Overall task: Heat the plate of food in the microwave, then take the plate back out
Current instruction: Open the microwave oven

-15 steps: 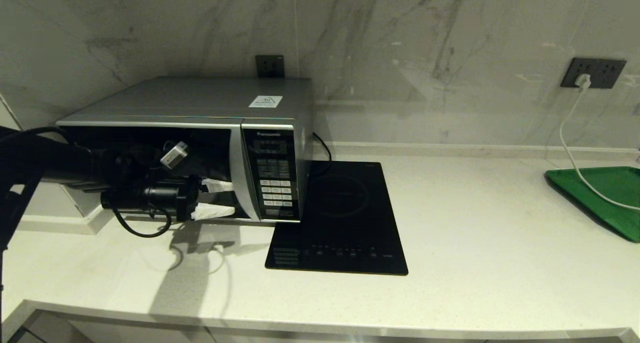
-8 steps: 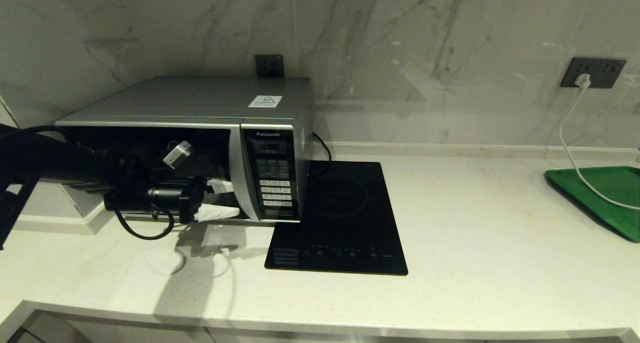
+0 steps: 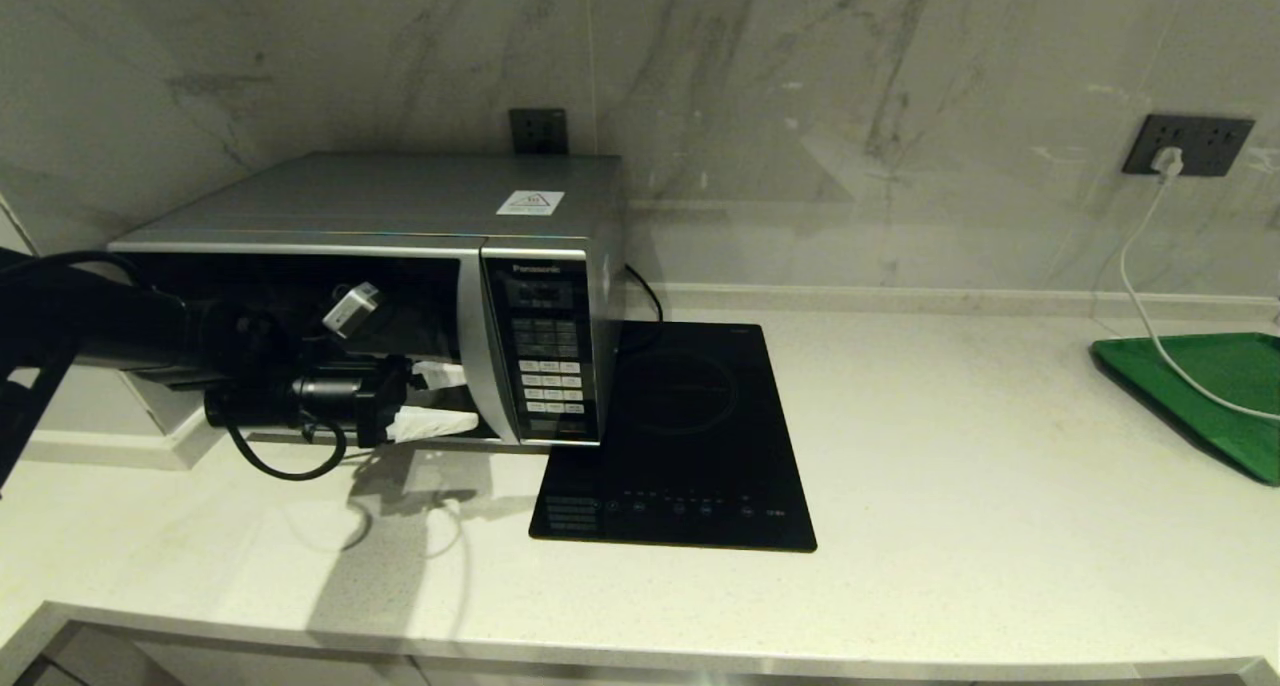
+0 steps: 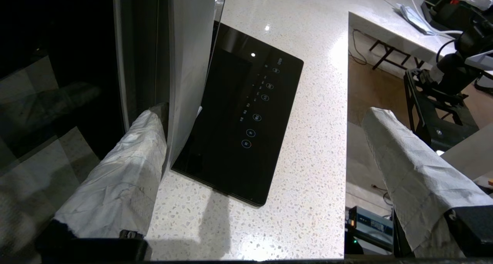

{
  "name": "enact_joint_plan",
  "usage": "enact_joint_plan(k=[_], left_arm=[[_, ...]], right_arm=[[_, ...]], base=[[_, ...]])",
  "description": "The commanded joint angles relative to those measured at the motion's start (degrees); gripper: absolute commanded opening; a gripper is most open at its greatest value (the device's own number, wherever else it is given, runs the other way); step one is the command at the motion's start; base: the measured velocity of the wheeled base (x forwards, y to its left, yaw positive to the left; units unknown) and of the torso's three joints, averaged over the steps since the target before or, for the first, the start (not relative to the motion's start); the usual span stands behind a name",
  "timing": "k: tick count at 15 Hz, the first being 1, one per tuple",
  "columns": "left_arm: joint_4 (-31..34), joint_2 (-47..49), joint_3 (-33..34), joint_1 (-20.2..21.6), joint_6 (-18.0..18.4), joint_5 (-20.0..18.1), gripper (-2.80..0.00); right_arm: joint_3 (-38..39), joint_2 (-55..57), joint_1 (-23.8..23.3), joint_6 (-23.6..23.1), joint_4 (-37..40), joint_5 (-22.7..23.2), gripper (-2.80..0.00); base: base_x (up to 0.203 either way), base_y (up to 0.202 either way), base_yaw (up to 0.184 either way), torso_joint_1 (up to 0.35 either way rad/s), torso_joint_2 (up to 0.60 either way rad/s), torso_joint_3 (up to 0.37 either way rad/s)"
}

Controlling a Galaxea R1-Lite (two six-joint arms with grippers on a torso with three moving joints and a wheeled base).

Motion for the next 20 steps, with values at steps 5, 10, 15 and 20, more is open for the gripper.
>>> enact_joint_plan(k=[5, 10, 15, 20], left_arm=[[6.72, 0.70, 0.10, 0.24, 0.04, 0.00, 0.00], [18.98, 1.69, 0.00, 2.55, 0.40, 0.28, 0.00], [13.45, 3.38, 0.32, 3.63, 2.16, 6.12, 0.00], [-3.62, 3.09, 4.31, 10.98, 2.48, 11.68, 0.00]], right_arm=[[0.00, -0.02, 0.02, 0.02, 0.01, -0.01, -2.80], [0.00, -0.02, 0.10, 0.02, 0.01, -0.01, -2.80], [0.00, -0.02, 0.02, 0.02, 0.01, -0.01, -2.80], [0.00, -0.02, 0.02, 0.02, 0.01, -0.01, -2.80]], base=[[0.000, 0.000, 0.000, 0.000, 0.00, 0.000], [0.000, 0.000, 0.000, 0.000, 0.00, 0.000], [0.000, 0.000, 0.000, 0.000, 0.00, 0.000], [0.000, 0.000, 0.000, 0.000, 0.00, 0.000]])
